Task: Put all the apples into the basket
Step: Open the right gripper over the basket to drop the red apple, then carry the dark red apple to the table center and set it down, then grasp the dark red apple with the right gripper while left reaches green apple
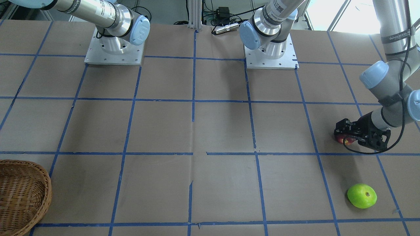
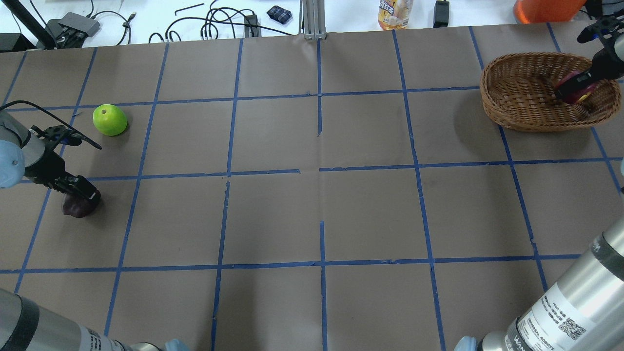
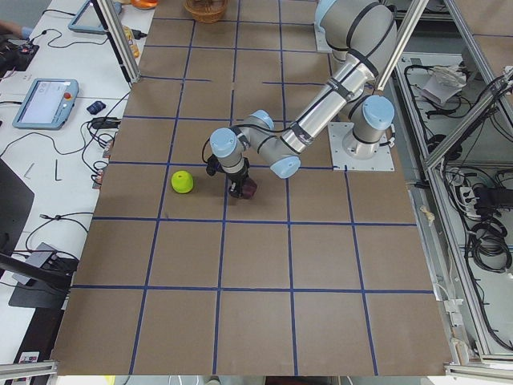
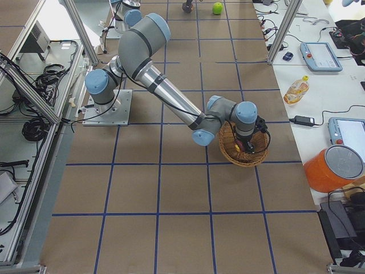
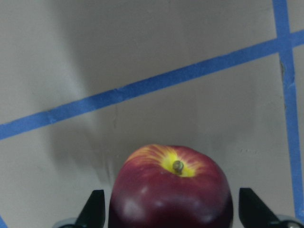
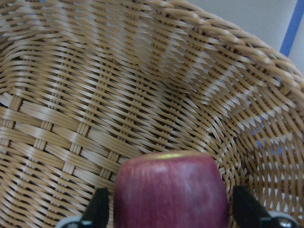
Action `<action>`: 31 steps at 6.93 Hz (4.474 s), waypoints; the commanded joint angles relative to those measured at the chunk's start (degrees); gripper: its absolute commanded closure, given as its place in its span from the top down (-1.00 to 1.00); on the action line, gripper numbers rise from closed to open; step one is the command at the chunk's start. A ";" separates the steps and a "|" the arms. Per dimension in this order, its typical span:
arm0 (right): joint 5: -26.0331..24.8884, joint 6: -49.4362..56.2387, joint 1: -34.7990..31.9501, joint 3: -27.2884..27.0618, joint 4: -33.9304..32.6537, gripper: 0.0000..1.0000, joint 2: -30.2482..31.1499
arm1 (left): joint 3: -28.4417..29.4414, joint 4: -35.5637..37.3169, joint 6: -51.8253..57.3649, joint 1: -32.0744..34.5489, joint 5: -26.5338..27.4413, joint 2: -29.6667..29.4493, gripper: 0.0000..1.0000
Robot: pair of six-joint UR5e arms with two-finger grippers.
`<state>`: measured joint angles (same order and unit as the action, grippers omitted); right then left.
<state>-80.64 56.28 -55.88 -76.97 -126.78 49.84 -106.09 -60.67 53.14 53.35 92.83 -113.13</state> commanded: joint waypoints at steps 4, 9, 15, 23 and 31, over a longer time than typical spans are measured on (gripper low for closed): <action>0.66 -1.25 -5.69 0.07 14.06 1.00 7.88 | -0.43 3.71 0.30 0.79 0.07 -0.16 0.62; -5.46 -41.54 -28.88 -2.65 26.23 1.00 18.79 | 6.05 -7.93 -20.56 12.60 2.36 7.91 -1.00; -10.58 -56.28 -39.57 -1.60 34.97 1.00 30.13 | 9.43 -9.74 -58.45 43.13 -1.51 7.49 -1.00; -11.82 -55.93 -39.31 -8.62 26.88 1.00 29.35 | 7.22 8.55 -78.09 57.56 -17.51 -3.14 1.00; -10.59 -79.58 -52.21 -23.79 5.14 1.00 25.33 | 8.43 -1.38 -33.56 17.12 -8.72 4.44 1.00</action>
<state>-91.28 -14.84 -105.48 -95.22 -111.89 77.76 -99.00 -61.92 10.84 78.97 83.85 -107.11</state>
